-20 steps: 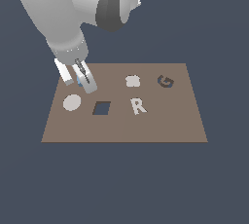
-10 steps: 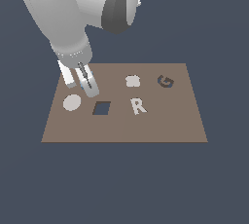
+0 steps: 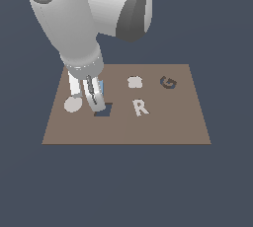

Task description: Insert a designated object into the corresponding slot on a board.

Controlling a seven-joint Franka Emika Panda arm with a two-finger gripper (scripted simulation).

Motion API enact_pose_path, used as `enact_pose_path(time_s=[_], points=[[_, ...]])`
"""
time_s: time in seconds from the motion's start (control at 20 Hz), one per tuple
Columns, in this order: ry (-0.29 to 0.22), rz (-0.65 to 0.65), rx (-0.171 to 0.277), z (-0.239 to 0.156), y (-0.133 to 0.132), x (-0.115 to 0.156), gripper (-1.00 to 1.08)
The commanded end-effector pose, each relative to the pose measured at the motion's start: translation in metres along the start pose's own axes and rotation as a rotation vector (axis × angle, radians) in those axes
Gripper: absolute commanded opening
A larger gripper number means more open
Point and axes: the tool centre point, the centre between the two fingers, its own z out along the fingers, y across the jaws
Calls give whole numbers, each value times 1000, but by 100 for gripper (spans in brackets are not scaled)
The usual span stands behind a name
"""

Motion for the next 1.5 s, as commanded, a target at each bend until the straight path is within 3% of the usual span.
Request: enact_pose_path(time_s=[0.0, 0.65, 1.4, 1.45], points=[[0, 55, 0, -1, -15, -4, -100], [0, 241, 0, -5, -65, -9, -100], [-1, 264, -1, 5, -71, -7, -100], [-1, 264, -1, 5, -71, -7, 100]])
